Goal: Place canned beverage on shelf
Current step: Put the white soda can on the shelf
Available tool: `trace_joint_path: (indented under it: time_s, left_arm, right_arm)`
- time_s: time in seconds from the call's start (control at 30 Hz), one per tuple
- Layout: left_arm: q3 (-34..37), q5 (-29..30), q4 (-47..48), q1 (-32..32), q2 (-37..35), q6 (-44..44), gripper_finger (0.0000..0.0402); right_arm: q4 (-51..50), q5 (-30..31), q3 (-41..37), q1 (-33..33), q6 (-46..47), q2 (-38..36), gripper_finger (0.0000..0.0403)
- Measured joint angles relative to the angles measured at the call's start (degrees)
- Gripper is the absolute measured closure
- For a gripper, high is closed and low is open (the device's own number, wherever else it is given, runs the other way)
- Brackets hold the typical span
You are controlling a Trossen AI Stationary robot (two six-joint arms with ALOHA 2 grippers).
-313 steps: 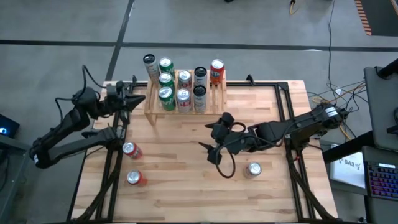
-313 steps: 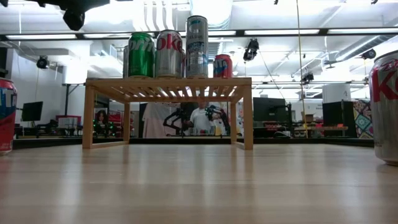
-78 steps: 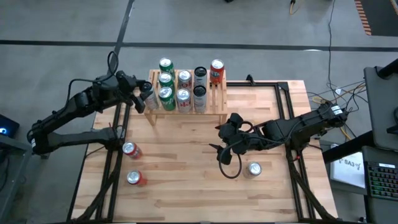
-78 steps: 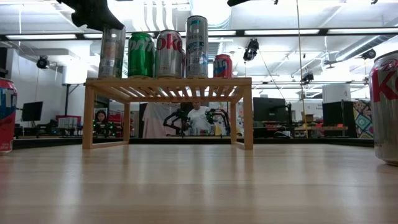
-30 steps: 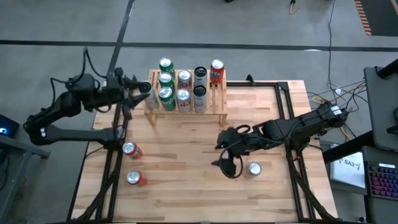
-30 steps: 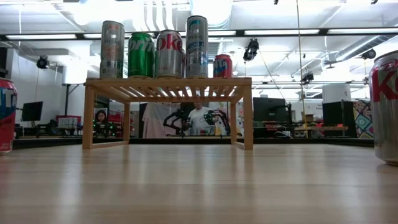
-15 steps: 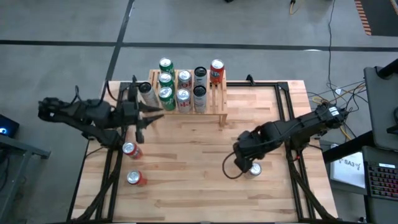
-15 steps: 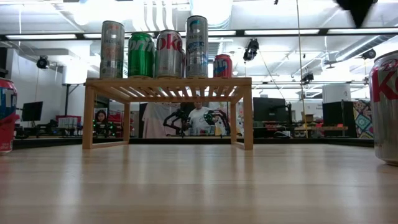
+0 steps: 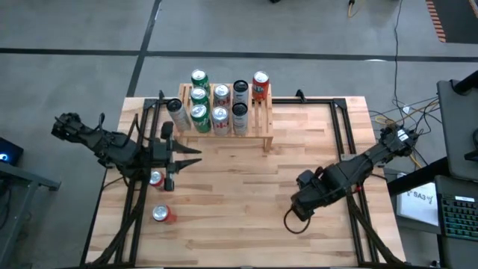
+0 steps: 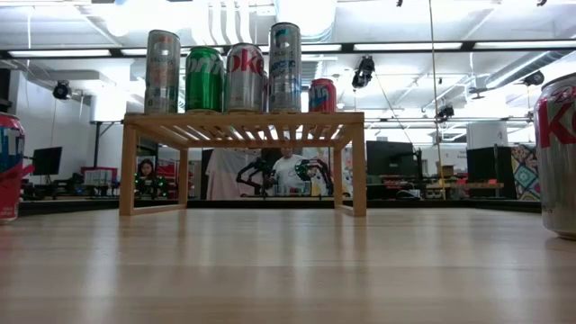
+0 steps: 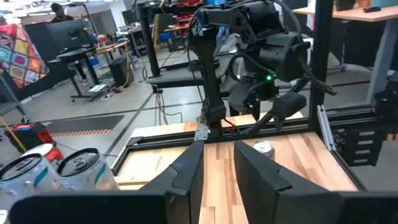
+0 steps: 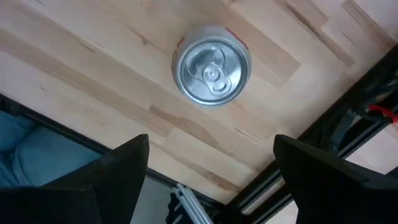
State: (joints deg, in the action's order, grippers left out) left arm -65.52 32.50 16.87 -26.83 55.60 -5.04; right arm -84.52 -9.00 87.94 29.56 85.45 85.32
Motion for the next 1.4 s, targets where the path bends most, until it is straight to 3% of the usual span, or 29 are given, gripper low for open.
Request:
trace_joint_path:
  time_s: [0.37,0.67,1.4]
  left_arm:
    - [0.0,0.0,-0.8,-0.3,0.1,0.0,0.0329]
    - [0.0,0.0,-0.8,-0.3,-0.2,0.0,0.0329]
    - [0.0,0.0,-1.1,-0.2,-0.2,-0.5,0.0329]
  right_arm:
    - [1.3,6.1,-1.3,0.4,0.1,0.0,0.0071]
    - [3.1,6.0,-6.6,-0.1,-0.5,0.0,0.0043]
    - [15.3,5.6,-15.9,-0.1,-2.6,0.0,0.0042]
